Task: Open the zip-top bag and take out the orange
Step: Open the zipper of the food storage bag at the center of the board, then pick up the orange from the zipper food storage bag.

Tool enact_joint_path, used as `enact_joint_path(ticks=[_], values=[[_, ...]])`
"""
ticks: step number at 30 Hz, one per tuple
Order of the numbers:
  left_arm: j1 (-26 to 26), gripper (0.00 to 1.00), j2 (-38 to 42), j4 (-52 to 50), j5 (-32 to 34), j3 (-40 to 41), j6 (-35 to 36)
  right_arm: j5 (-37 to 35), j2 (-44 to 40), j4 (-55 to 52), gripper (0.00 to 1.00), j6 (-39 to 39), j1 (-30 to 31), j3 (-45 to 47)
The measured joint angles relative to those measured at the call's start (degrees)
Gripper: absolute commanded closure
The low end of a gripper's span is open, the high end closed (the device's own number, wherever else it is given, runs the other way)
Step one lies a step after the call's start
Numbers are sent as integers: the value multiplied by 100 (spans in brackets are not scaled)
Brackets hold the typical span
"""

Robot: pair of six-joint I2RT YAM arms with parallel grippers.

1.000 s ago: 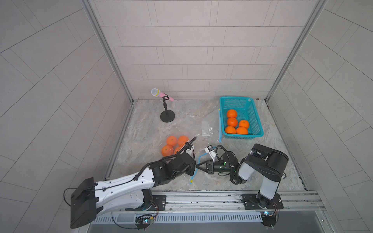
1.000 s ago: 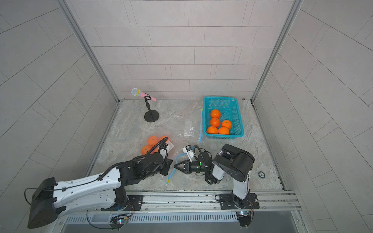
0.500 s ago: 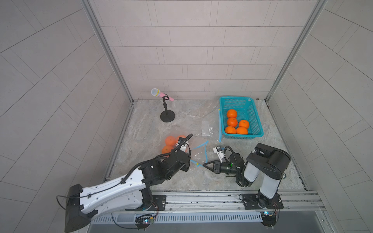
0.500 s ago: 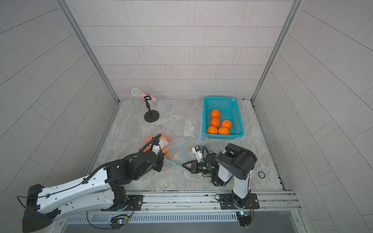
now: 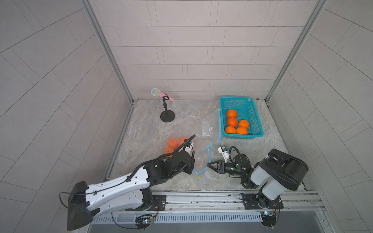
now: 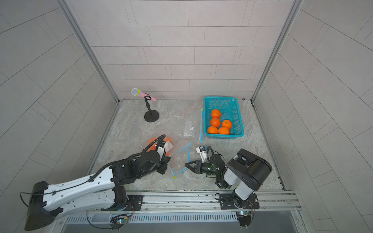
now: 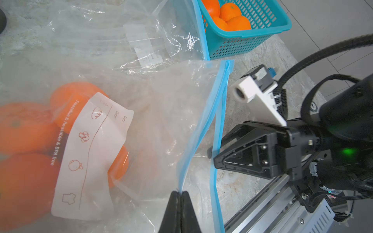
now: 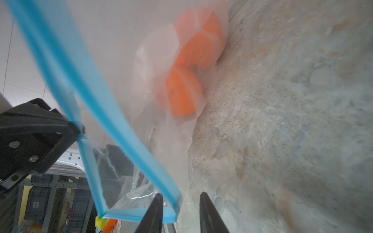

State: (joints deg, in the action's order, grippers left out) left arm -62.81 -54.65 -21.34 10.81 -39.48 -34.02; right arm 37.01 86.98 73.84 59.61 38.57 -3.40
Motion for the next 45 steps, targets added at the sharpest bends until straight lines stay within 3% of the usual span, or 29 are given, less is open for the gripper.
enact_joint_path(ticks=[2, 4, 6, 7, 8, 10, 12, 14, 17, 19, 22, 24, 25, 29, 34, 39, 45], values=[[0, 100, -44, 87, 39, 0, 17, -192, -905, -791, 41, -201, 92, 26], [0, 100, -79, 201, 101, 0, 44, -682, -2218, -2247, 31, -603, 411, -144], [0, 100, -131, 289, 155, -2, 76, -1456, -3718, -3960, 15, -1069, 1021, -546], [0, 100, -164, 315, 168, -4, 92, -1738, -4277, -4435, 4, -1237, 1231, -684], [0, 100, -208, 334, 162, -15, 107, -2009, -4900, -4894, 0, -1445, 1410, -798], [0, 100, -304, 382, 109, -48, 131, -2448, -5869, -5543, 0, -1884, 1513, -925], [0, 100, -376, 400, 28, -96, 151, -2761, -6153, -6006, 0, -2216, 1508, -1058], [0, 100, -402, 396, -46, -162, 153, -2820, -5877, -6216, 0, -2457, 1502, -1128], [0, 100, -396, 389, -85, -262, 155, -2594, -4822, -6293, 0, -2791, 1499, -1338], [0, 100, -348, 391, -83, -273, 162, -2463, -4157, -6181, 9, -2920, 1499, -1438], [0, 100, -289, 358, -85, -286, 177, -2299, -3585, -6065, 35, -3106, 1508, -1488], [2, 100, -286, 330, -118, -328, 195, -2214, -3412, -6030, 65, -3228, 1517, -1572], [2, 100, -286, 330, -146, -337, 199, -2170, -3357, -6015, 71, -3250, 1517, -1635], [2, 100, -332, 332, -267, -348, 212, -2024, -3152, -5772, 71, -3309, 1517, -1849], [4, 100, -407, 343, -356, -356, 214, -1788, -2249, -5198, 63, -3390, 1528, -2107], [4, 100, -317, 295, -332, -492, 240, -1655, -1246, -4376, 42, -3471, 1528, -2258], [33, 100, -210, 122, -199, -894, 295, -1554, -111, -3606, 32, -3574, 1491, -2949]])
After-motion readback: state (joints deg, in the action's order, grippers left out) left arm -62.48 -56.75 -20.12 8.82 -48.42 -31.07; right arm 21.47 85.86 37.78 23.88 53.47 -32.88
